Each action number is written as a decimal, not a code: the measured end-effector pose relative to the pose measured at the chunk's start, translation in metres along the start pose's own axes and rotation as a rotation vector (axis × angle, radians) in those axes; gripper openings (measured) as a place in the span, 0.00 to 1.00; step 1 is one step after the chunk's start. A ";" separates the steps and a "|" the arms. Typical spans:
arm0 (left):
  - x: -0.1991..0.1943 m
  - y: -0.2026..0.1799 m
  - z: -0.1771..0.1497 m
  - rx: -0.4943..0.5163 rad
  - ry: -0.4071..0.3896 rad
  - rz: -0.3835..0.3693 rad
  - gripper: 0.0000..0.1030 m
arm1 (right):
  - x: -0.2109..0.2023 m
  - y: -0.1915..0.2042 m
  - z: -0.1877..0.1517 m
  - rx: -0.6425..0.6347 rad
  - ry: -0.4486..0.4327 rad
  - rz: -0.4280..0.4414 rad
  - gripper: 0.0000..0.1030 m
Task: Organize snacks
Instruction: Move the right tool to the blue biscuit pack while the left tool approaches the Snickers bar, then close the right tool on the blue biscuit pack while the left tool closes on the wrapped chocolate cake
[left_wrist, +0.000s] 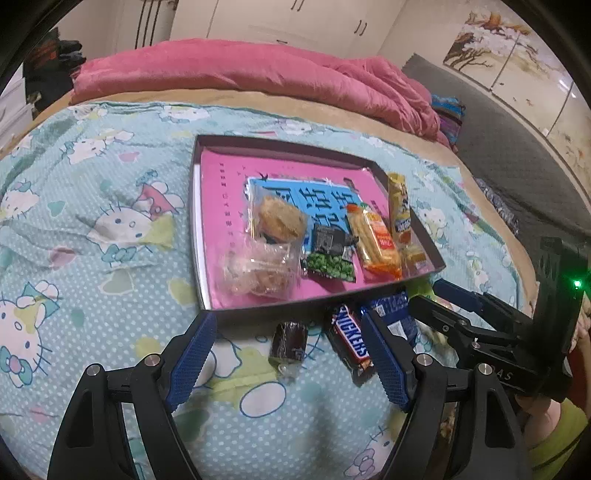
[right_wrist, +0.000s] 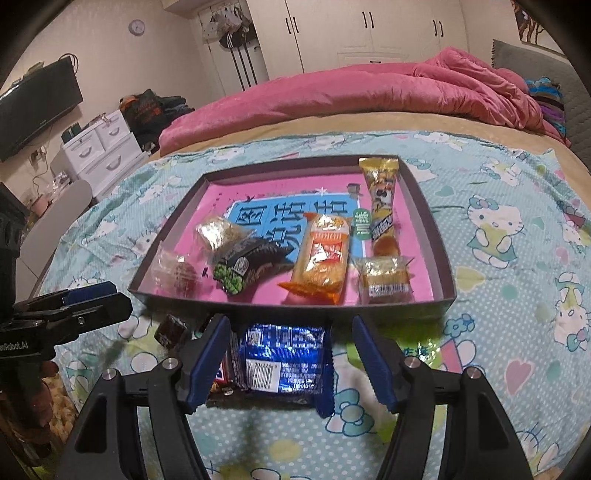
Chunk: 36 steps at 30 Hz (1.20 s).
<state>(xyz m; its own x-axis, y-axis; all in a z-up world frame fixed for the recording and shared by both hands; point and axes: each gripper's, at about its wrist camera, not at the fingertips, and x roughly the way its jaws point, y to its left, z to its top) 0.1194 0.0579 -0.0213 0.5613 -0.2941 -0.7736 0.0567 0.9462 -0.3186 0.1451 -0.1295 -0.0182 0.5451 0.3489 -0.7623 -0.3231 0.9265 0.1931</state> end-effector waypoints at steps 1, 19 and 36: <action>0.002 0.000 -0.001 0.001 0.009 -0.001 0.79 | 0.001 0.000 0.000 0.000 0.006 0.001 0.66; 0.036 -0.007 -0.019 0.061 0.120 0.080 0.79 | 0.024 0.001 -0.018 -0.023 0.083 -0.018 0.66; 0.051 -0.011 -0.019 0.067 0.137 0.113 0.79 | 0.044 0.012 -0.026 -0.092 0.117 -0.052 0.66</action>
<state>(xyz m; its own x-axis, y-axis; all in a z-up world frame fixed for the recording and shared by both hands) 0.1315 0.0296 -0.0678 0.4502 -0.1963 -0.8711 0.0571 0.9799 -0.1913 0.1455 -0.1062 -0.0655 0.4706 0.2774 -0.8376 -0.3697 0.9239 0.0983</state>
